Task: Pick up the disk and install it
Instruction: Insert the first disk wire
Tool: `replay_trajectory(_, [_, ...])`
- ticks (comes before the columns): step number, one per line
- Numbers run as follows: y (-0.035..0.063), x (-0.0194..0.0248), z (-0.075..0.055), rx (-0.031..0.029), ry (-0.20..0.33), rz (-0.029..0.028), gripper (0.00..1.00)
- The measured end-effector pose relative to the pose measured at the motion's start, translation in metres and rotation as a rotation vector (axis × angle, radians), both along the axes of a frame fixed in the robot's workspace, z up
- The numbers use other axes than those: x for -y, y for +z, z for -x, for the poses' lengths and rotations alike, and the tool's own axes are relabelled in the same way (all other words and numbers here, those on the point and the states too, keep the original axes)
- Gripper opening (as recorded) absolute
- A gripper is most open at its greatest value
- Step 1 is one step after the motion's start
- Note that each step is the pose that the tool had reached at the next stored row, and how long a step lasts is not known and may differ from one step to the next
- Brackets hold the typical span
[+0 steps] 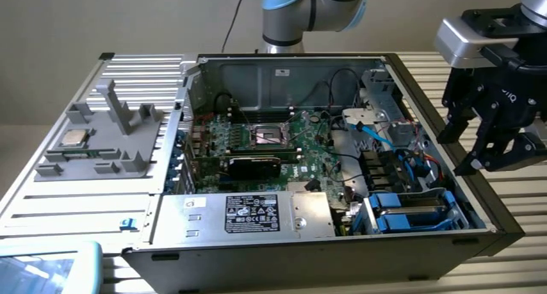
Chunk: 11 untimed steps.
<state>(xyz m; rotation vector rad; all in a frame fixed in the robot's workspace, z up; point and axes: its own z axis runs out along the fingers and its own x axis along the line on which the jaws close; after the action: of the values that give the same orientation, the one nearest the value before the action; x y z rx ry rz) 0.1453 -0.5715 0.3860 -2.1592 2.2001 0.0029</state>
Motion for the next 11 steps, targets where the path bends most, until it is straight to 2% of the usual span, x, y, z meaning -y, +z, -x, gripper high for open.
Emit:
replay_trajectory(2, [-0.0011, -0.0085, 0.0, 0.0005, 0.0, 0.0066, 0.54])
replay_trajectory(4, [-0.0022, -0.0163, 0.0, 0.0019, 0.0, 0.0168, 0.54])
replay_trajectory(6, [-0.0029, -0.0222, 0.0, 0.0047, 0.0, 0.0327, 0.54])
replay_trajectory(7, [-0.0034, -0.023, 0.0, 0.0065, 0.0, 0.0394, 0.54])
replay_trajectory(9, [-0.0051, -0.023, 0.0, 0.012, -0.01, 0.0417, 0.54])
replay_trajectory(11, [-0.0073, -0.0231, 0.0, 0.0139, -0.031, 0.0419, 0.54])
